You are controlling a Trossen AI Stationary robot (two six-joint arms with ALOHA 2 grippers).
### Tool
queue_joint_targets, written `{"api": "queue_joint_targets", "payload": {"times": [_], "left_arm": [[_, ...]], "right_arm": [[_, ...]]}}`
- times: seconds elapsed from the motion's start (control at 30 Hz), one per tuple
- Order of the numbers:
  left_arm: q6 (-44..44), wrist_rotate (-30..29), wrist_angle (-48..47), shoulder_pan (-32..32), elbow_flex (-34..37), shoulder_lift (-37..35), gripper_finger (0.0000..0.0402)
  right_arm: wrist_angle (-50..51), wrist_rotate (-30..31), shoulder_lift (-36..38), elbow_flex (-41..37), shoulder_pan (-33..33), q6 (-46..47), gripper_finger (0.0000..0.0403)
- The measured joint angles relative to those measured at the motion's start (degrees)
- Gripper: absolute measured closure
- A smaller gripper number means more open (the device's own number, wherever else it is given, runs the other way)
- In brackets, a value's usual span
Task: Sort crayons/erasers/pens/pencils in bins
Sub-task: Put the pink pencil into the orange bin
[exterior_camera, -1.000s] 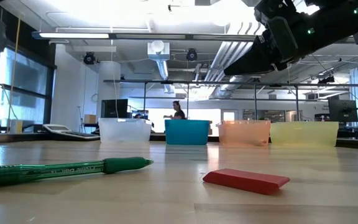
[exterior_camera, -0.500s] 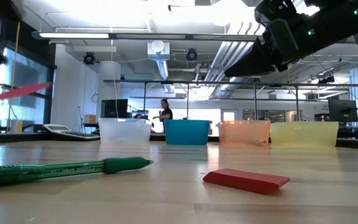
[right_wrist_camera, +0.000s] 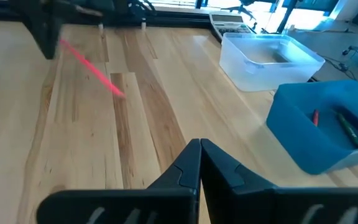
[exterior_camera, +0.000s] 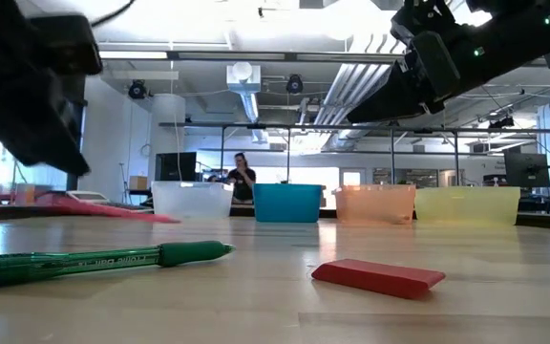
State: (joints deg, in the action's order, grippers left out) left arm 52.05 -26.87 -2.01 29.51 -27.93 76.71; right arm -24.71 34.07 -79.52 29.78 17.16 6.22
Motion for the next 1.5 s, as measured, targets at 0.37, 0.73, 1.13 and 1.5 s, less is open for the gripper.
{"api": "queue_joint_targets", "payload": {"times": [0.37, 0.73, 1.13, 1.5], "left_arm": [[-9.4, 7.9, 1.2, -4.3, -0.1, -0.6, 0.0391], [-14.1, 7.8, -32.9, -5.9, -12.9, -3.3, 0.0389], [-22.6, 14.3, -45.5, -17.5, -13.8, -6.6, 0.0401], [-22.8, 16.4, -41.6, -21.4, -5.9, -6.6, 0.0345]], "right_arm": [[0.3, 0.0, 0.0, 0.0, 0.0, 1.1, 0.0403], [0.5, 0.0, 0.0, 0.0, 0.0, 1.5, 0.0403], [0.9, 0.0, 0.0, 0.0, 0.0, 1.5, 0.0403], [1.1, 0.0, -0.1, 0.0, 0.1, 1.5, 0.0403]]}}
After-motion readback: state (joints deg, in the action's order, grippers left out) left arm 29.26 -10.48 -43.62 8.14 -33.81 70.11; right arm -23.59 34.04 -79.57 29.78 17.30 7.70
